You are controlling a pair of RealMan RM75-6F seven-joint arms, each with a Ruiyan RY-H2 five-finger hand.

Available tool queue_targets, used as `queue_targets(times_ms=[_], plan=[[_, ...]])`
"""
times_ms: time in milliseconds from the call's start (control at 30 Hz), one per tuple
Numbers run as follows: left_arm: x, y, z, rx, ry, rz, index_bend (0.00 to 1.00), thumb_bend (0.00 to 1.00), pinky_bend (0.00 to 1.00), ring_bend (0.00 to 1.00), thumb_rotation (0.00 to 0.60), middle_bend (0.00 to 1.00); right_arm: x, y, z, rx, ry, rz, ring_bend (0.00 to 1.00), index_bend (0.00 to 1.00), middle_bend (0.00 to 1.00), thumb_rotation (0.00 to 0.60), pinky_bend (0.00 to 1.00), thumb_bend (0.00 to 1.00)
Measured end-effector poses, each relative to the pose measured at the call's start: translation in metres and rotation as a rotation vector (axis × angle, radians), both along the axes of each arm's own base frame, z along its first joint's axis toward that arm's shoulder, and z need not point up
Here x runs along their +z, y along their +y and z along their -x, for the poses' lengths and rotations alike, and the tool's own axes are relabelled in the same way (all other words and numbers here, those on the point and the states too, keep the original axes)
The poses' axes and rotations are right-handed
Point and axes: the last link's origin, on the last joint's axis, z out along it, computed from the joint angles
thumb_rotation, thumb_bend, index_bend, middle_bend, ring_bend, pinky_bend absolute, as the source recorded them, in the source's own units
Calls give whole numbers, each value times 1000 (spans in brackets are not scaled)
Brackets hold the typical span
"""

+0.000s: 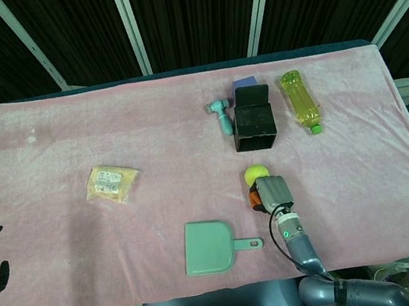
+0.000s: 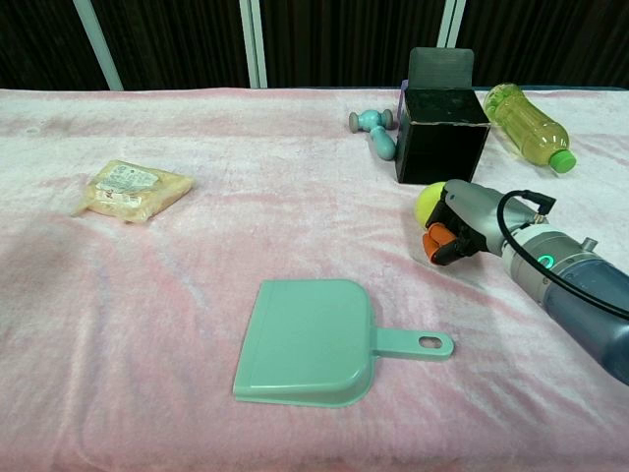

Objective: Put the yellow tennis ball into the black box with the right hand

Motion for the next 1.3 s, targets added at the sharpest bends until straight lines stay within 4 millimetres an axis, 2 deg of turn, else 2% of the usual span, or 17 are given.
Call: queue_targets(times_ms=[367,633,1033,1300], plan=[[2,0,0,6,-4,-14,178,482,75,36,600,104,-8,-34,6,-25,39,27,1000,1000,1000,600,1000,747],[2,1,1,17,-9,-16,177,482,75,35,600,104,-1,-73,6,-46,37,80,1000,1000,1000,600,1000,748],[2,2,1,25,-10,-26,178,483,75,35,600,104,1,-97,11,-79,42,82,1000,1000,1000,600,1000,749],[1,4,1,32,-11,-28,178,483,75,36,600,104,-6,-101,10,-95,20,84,1000,1000,1000,600,1000,749]])
